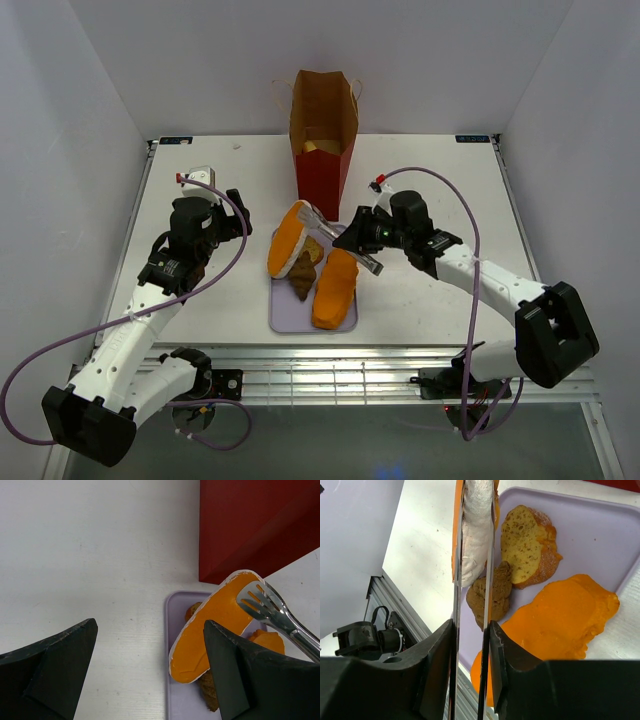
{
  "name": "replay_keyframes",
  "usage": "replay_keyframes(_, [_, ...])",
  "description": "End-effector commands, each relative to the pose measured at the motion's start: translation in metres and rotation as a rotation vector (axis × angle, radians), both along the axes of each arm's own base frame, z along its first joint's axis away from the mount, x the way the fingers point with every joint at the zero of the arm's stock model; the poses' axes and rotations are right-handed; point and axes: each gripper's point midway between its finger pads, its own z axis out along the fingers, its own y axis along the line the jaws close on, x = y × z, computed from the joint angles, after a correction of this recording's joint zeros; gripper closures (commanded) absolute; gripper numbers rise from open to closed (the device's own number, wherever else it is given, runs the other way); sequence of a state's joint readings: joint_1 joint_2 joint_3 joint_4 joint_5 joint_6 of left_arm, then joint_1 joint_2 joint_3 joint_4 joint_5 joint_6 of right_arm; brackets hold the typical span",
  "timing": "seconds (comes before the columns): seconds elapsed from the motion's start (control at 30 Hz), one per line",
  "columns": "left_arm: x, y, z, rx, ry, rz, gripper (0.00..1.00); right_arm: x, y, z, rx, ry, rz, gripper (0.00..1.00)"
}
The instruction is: Place the fake bread into the paper bag
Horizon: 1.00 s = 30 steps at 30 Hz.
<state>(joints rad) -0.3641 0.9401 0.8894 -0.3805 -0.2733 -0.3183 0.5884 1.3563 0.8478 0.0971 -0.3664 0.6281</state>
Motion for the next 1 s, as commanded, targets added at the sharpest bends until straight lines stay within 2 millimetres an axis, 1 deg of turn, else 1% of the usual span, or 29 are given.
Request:
replay_keyframes(0.0, [-0.001, 0.001, 0.008, -0.005, -0.038, 0.004, 0.02, 0.004, 0.003, 0.036, 0.039, -0.092, 0.019, 0.74])
replay_keyframes(0.07, [-0.001, 0.0, 0.008, -0.005, -0.036, 0.002, 0.02, 0.002, 0.003, 0.037, 0.026, -0.089, 0.034, 0.74])
replay_keyframes(0.1, [0.0, 0.0, 0.007, -0.005, -0.033, 0.003, 0.03, 0.002, 0.003, 0.04, 0.023, -0.097, 0.04, 0.74])
replay_keyframes(0.13, [0.0, 0.0, 0.006, -0.004, -0.03, 0.001, 0.03, 0.004, 0.004, 0.049, 0.022, -0.121, 0.045, 0.74])
replay_keyframes(0.23, [0.0, 0.0, 0.006, -0.004, -0.032, 0.003, 0.02, 0.002, 0.003, 0.066, 0.012, -0.142, 0.052, 0.73])
replay_keyframes(0.33, [0.0, 0.001, 0.005, -0.001, -0.028, 0.009, 0.02, -0.002, 0.002, 0.083, 0.004, -0.171, 0.07, 0.73])
replay_keyframes(0.37, [0.0, 0.002, 0.005, 0.0, -0.03, 0.011, 0.02, -0.002, 0.002, 0.098, 0.011, -0.201, 0.075, 0.73])
replay_keyframes(0.4, [0.0, 0.002, 0.005, 0.0, -0.03, 0.013, 0.02, -0.003, 0.002, 0.106, 0.016, -0.216, 0.079, 0.73])
replay_keyframes(0.43, [0.0, 0.002, 0.005, 0.001, -0.029, 0.014, 0.02, -0.005, 0.0, 0.109, 0.007, -0.213, 0.08, 0.73])
replay_keyframes(0.47, [0.0, 0.003, 0.005, 0.001, -0.031, 0.016, 0.02, -0.005, 0.001, 0.12, 0.015, -0.233, 0.082, 0.73])
replay_keyframes(0.5, [0.0, 0.003, 0.006, 0.0, -0.034, 0.016, 0.02, -0.006, -0.001, 0.127, 0.018, -0.248, 0.086, 0.73])
replay_keyframes(0.53, [0.0, 0.003, 0.006, 0.002, -0.031, 0.017, 0.02, -0.008, -0.002, 0.128, 0.011, -0.243, 0.088, 0.73])
replay_keyframes(0.57, [0.0, 0.003, 0.004, 0.003, -0.028, 0.019, 0.02, -0.009, -0.002, 0.139, 0.02, -0.258, 0.092, 0.73])
replay_keyframes(0.67, [0.0, 0.003, 0.004, 0.004, -0.029, 0.02, 0.02, -0.012, -0.004, 0.151, 0.021, -0.272, 0.096, 0.72])
replay_keyframes(0.7, [0.001, 0.004, 0.004, 0.005, -0.029, 0.021, 0.02, -0.013, -0.004, 0.164, 0.029, -0.294, 0.095, 0.72])
replay_keyframes(0.77, [0.001, 0.003, 0.004, 0.005, -0.027, 0.02, 0.02, -0.012, -0.008, 0.17, 0.008, -0.296, 0.085, 0.71])
replay_keyframes(0.8, [0.0, 0.004, 0.004, 0.005, -0.029, 0.021, 0.02, -0.011, -0.008, 0.184, 0.014, -0.323, 0.082, 0.71])
replay_keyframes(0.9, [0.0, 0.004, 0.005, 0.004, -0.032, 0.023, 0.02, -0.009, -0.009, 0.201, 0.015, -0.351, 0.079, 0.71])
replay_keyframes(0.93, [0.0, 0.004, 0.005, 0.004, -0.032, 0.023, 0.02, -0.009, -0.009, 0.218, 0.029, -0.389, 0.074, 0.7])
replay_keyframes(0.97, [0.0, 0.004, 0.006, 0.003, -0.033, 0.023, 0.02, -0.005, -0.01, 0.223, 0.025, -0.397, 0.06, 0.7])
